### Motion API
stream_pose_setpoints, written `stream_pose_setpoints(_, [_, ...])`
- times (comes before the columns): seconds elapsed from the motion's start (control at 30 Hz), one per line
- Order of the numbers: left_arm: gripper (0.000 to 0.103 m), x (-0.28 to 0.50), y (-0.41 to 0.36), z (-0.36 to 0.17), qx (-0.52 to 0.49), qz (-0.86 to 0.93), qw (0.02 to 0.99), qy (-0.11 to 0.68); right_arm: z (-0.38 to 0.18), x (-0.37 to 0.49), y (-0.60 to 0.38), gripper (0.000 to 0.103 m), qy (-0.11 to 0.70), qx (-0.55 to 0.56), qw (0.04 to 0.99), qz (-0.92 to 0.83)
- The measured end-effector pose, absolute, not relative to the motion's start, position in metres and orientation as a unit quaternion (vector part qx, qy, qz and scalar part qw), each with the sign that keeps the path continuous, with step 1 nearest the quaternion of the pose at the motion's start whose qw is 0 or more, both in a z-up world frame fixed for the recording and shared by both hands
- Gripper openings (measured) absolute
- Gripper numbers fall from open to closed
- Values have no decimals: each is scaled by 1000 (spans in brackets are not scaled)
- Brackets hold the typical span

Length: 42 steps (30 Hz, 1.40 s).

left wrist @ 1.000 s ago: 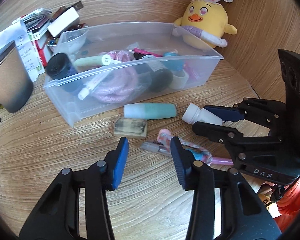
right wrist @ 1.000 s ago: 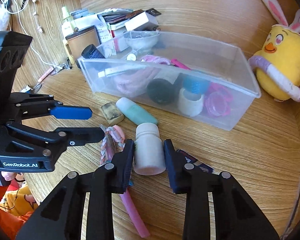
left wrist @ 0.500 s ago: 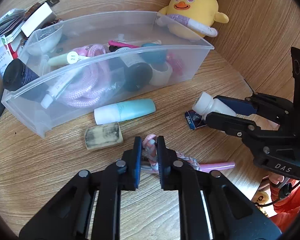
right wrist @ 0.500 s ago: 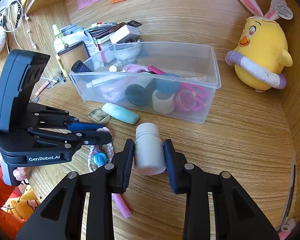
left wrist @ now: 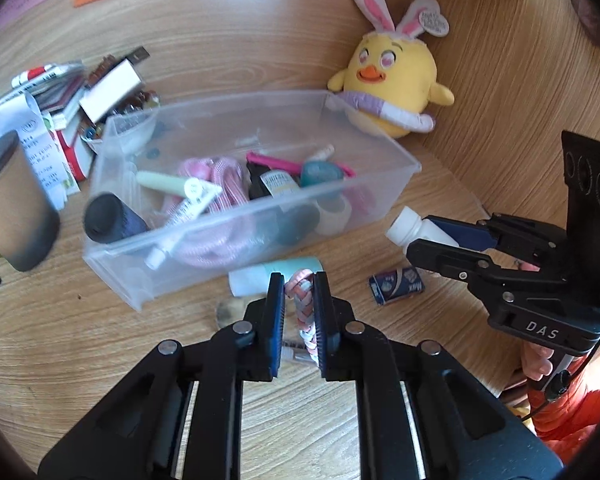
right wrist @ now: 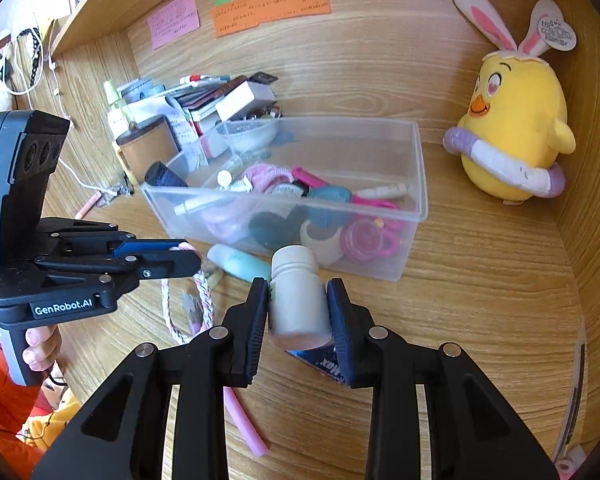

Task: Organize objects
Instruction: 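Grasp braided cord with left tool while right tool grasps white pill bottle, place both in box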

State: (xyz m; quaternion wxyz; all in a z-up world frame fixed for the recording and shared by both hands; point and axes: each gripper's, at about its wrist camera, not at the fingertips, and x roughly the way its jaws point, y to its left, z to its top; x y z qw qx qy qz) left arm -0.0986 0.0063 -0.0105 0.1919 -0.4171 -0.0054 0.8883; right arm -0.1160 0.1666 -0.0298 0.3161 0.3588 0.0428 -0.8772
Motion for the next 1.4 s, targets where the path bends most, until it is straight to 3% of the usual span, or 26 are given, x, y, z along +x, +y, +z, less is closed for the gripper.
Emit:
stream_pose_setpoints(0.53, [13,-117,-37,46,-331,932,133,-68,9,-143,150,28,28,319,302,-898])
stream_pose_setpoints(0.8, [13,-146,-46,36,-341,930,104,-87,8,-165,132,28,40,326,292,-898])
stream_pose_setpoints(1.27, [13,-171,-26,11,-369,924,90,-42,-24,-197,104,28,61,375,291,-878])
stream_pose_setpoints(1.4, [17,-169,-22,8,-376,921,96,-32,-24,-196,104,28,71,373,288,-879])
